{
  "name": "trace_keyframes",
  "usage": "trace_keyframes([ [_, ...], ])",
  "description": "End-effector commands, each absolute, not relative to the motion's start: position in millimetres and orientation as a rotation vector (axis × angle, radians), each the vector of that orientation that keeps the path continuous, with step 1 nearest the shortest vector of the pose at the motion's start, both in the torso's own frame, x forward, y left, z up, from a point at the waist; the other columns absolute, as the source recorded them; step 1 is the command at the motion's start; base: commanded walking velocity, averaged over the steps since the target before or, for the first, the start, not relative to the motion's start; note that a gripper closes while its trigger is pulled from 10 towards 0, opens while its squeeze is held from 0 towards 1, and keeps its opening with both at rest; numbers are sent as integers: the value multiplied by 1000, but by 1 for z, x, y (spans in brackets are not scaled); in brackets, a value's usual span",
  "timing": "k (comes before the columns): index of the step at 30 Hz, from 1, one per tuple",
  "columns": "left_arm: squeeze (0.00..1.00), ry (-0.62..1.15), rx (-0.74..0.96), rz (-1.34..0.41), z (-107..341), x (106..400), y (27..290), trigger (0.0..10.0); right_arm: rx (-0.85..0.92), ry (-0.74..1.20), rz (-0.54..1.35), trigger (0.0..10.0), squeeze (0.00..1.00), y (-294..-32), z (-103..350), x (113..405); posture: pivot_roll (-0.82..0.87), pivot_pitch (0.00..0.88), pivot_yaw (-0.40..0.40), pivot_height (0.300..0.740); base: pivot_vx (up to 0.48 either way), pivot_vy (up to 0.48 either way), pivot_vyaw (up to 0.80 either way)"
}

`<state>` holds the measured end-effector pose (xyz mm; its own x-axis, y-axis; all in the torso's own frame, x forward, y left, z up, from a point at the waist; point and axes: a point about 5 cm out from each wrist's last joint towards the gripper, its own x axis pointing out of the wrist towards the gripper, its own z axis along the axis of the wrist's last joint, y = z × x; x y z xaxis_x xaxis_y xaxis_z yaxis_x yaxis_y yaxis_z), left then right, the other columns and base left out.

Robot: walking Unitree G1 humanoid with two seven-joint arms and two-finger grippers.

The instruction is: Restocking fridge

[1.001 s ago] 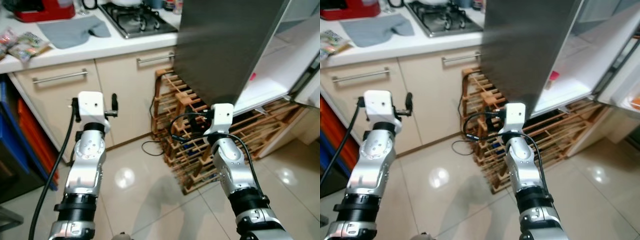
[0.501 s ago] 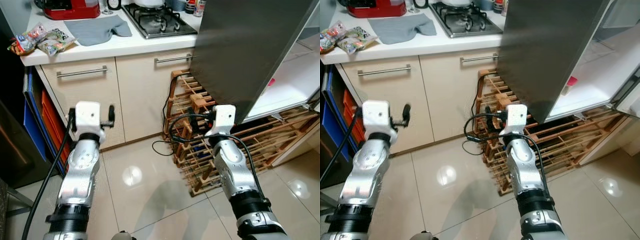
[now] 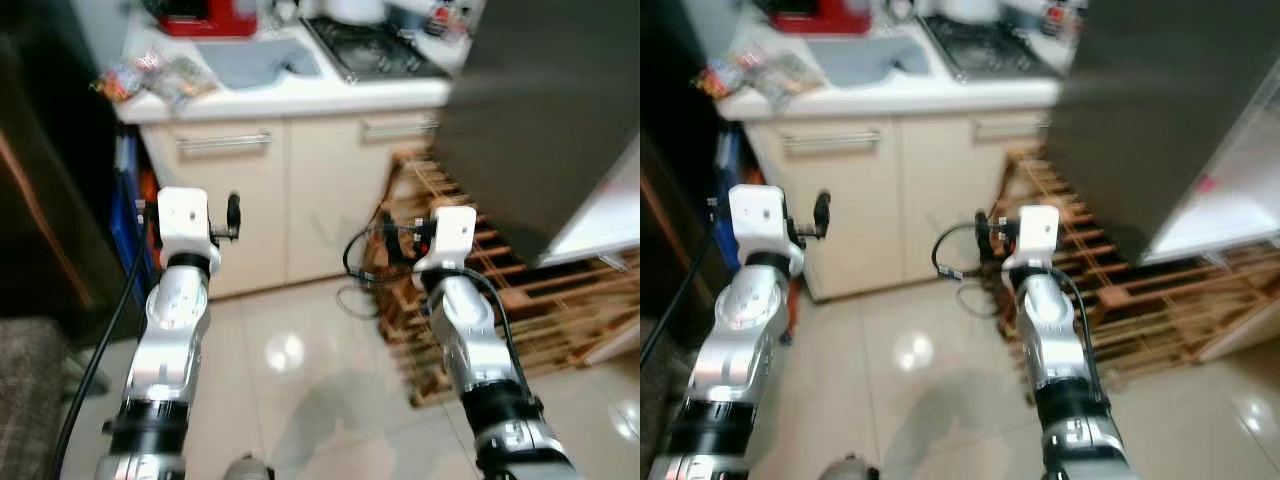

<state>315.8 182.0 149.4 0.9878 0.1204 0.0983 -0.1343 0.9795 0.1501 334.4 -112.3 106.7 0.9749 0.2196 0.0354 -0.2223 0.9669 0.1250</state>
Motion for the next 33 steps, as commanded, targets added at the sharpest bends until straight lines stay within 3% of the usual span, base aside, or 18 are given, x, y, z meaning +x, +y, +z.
trace_keyframes([
  [1,0,-104,158,115,153,317,174,10000,125,-36,212,10000,1000,-121,109,335,45,0,-54,740,0,0,575],
  [15,0,-130,222,59,158,324,161,10000,115,-50,232,10000,1000,-121,113,338,33,0,-55,740,0,0,544],
  [23,0,-145,167,-49,159,326,144,10000,130,-48,231,10000,1000,-117,112,339,16,0,-37,740,0,0,520],
  [33,0,-177,126,1,172,333,144,10000,92,-106,322,10000,1000,-106,126,334,1,0,-60,740,447,0,156],
])
